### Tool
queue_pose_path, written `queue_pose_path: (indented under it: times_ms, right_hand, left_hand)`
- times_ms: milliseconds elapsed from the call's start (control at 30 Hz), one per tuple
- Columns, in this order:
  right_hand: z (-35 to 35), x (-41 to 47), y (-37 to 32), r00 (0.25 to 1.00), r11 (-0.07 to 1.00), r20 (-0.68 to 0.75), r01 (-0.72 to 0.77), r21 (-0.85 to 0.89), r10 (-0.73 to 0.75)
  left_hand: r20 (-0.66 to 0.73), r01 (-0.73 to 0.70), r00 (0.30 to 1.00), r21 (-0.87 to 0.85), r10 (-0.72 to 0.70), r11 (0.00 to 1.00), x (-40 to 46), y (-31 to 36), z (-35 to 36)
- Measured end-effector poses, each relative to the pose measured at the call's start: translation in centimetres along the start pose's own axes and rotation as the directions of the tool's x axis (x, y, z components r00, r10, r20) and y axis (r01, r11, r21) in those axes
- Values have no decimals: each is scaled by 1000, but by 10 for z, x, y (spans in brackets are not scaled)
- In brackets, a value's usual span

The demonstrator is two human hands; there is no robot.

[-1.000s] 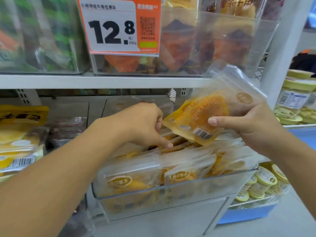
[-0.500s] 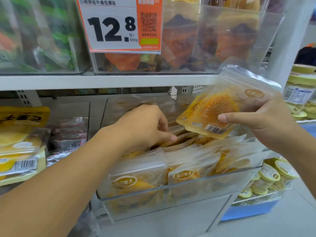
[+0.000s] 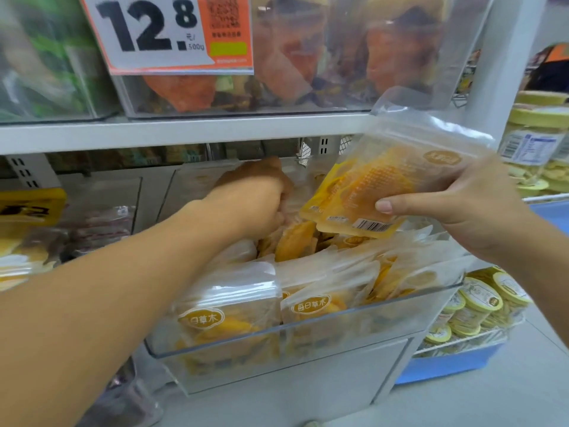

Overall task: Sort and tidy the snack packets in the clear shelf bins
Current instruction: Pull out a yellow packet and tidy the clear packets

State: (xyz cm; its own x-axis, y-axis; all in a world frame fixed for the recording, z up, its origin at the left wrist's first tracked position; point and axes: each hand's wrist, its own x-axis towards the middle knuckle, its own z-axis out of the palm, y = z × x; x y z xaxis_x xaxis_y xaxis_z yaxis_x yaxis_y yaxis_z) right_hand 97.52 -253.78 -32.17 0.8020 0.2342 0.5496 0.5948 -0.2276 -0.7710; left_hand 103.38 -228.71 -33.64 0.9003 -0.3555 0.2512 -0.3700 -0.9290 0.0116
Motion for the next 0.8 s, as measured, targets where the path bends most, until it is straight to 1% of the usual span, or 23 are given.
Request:
queue_pose_path:
  times_ms: [100,167,200,267,333,400,467,533,567,600,667,733,800]
  right_hand:
    - [5,0,-5,1000,998,21,11,-68,-9]
    - [12,6,-8,998,997,58,7,-78,-2]
    - [17,11,-7,996,997,91,-6,-76,13]
    - [31,21,-6,977,989,189,-72,-130,96]
    - [50,32,0,940,953,271,-134,-272,210]
    - [71,43,7,925,882,251,-153,-446,287]
    - [87,51,7,895,749,160,-238,-618,417]
    - [94,53,3,845,625,89,-315,-714,527]
    - [93,54,1,822,590,97,-315,-743,561]
    - [90,55,0,800,578,124,-307,-756,587]
    - [85,55,-7,797,646,218,-261,-718,564]
    - [86,53,-16,863,713,275,-132,-689,424]
    - [95,50,-28,906,683,322,52,-728,274]
  left_hand:
    - [63,115,992,-129,-107,985,16,-9,-6]
    - [96,152,986,-207,-135,967,18,-15,-7]
    - [83,147,988,-235,-131,961,16,-17,-6]
    - [47,141,990,-282,-133,949,12,-19,-7]
    - [63,137,990,-315,-123,939,10,-25,-8]
    - [150,146,983,-293,-105,945,11,-30,-8]
    - [120,122,989,-298,-90,947,15,-37,-6]
    - [111,116,990,-334,-84,935,15,-44,-6]
    - [130,123,988,-368,-80,922,14,-47,-7]
    - [150,133,986,-407,-77,904,11,-48,-9]
    - [175,149,982,-445,-77,883,5,-50,-13]
    - [150,154,984,-460,-94,874,3,-49,-12]
    - [104,182,983,-468,-151,865,0,-47,-10]
